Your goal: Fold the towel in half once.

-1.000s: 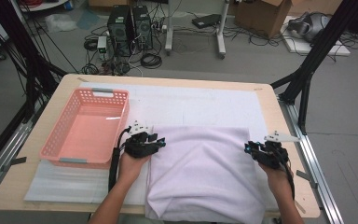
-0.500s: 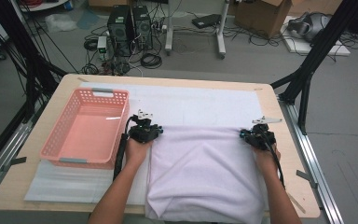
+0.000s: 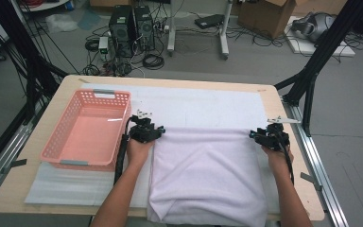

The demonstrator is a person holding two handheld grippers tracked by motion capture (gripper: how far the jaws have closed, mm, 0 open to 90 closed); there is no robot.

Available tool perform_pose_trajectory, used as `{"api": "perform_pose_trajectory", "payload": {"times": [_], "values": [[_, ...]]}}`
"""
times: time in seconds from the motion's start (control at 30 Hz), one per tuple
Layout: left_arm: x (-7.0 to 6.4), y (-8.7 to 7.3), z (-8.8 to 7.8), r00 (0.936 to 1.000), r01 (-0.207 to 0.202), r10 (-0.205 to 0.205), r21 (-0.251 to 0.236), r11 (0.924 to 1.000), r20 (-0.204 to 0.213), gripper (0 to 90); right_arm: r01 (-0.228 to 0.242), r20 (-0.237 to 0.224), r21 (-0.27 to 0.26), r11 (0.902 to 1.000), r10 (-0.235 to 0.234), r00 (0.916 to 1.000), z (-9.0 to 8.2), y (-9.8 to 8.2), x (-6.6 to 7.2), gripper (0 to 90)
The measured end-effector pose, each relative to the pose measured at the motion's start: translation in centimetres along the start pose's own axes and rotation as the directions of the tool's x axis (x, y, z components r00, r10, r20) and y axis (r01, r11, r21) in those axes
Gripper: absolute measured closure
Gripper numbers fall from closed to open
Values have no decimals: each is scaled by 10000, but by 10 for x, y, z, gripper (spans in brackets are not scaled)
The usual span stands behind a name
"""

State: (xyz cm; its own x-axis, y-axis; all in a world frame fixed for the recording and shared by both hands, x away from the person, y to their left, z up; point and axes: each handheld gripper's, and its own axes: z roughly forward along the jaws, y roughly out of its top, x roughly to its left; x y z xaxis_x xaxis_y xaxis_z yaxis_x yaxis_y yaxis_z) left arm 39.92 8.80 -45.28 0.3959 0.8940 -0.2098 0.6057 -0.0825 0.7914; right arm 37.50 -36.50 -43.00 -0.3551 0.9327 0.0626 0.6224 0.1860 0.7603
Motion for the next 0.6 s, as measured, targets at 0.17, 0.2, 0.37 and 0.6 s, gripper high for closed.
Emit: {"api": "perform_pose_trajectory", "payload": {"times": [0.17,0.2,0.37,0.6], "values": [[0,0,0,9999,-1,1,68,10000,115,523,24,-228,688,9976,-8,9997,10,-3,2,545],[1,0,0,9999,50,-50,67,10000,88,540,22,-327,856,9963,6,9995,12,-4,3,542],[-2,0,0,9996,-260,258,133,9996,132,562,300,-346,1042,9941,-265,9991,11,-5,10,607],[-6,-1,0,9971,-750,747,268,9968,147,759,176,-555,1086,9939,-117,9984,11,-5,10,761]]}}
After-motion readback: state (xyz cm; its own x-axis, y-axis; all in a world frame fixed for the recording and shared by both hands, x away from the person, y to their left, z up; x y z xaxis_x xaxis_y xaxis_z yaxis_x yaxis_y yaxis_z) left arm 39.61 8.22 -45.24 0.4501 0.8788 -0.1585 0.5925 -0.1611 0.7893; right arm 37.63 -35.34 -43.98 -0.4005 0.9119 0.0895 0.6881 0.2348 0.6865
